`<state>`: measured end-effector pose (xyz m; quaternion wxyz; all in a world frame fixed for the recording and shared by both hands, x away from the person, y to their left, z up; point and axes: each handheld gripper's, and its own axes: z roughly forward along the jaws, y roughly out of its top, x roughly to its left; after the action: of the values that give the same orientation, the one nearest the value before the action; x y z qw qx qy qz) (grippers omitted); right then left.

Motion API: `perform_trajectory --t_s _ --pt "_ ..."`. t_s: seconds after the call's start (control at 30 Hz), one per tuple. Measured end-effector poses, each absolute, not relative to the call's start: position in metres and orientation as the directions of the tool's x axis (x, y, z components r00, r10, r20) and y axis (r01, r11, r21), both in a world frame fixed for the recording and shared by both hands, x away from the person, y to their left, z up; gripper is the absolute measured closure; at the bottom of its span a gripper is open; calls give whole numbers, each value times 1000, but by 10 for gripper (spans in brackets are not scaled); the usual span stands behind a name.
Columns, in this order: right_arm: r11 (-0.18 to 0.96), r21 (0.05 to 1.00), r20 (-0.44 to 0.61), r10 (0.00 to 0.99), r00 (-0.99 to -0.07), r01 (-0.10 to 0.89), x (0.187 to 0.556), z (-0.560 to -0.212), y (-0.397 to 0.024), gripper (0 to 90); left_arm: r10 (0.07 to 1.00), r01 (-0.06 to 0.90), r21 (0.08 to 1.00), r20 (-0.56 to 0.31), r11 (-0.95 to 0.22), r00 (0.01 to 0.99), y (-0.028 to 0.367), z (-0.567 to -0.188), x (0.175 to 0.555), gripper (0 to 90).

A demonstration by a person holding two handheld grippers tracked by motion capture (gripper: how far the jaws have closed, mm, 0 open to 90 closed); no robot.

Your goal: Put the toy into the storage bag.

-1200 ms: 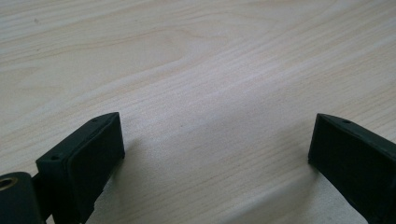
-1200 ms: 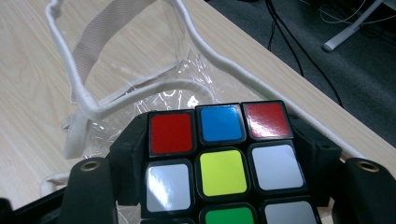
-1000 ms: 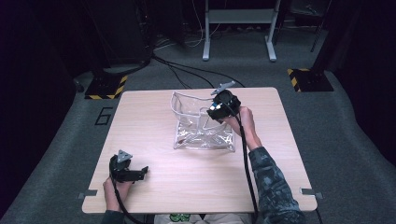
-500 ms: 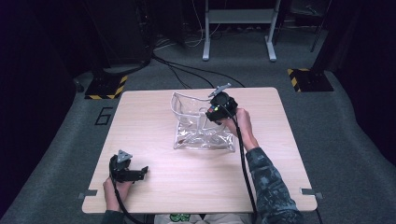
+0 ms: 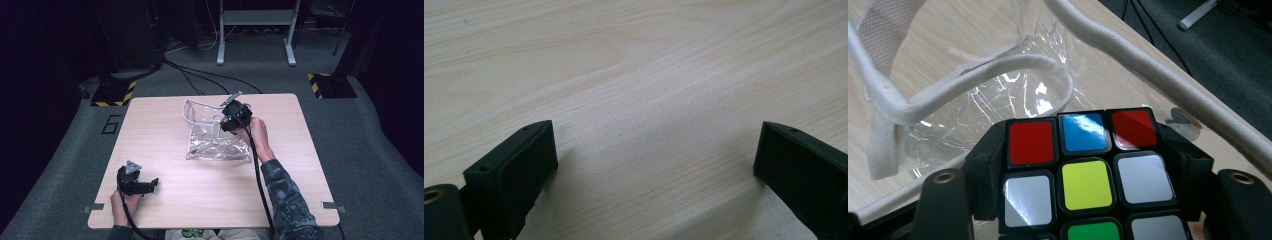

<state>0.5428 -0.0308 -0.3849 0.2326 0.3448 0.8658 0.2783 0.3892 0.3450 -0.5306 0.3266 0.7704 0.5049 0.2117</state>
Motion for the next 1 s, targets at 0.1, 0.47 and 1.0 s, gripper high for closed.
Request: perform_trajectory --t_s 0.1,0.47,1.0 --pt "611 643 -213 721 -659 461 544 -385 -31 327 917 640 716 -3 -277 400 345 -530 389 35" --pt "590 671 -150 701 -697 449 544 -386 -34 0 917 638 719 -2 -276 399 345 -531 389 35" --pt "525 762 -149 712 -687 378 507 -361 -59 0 917 638 719 -3 -275 399 345 -531 389 35"
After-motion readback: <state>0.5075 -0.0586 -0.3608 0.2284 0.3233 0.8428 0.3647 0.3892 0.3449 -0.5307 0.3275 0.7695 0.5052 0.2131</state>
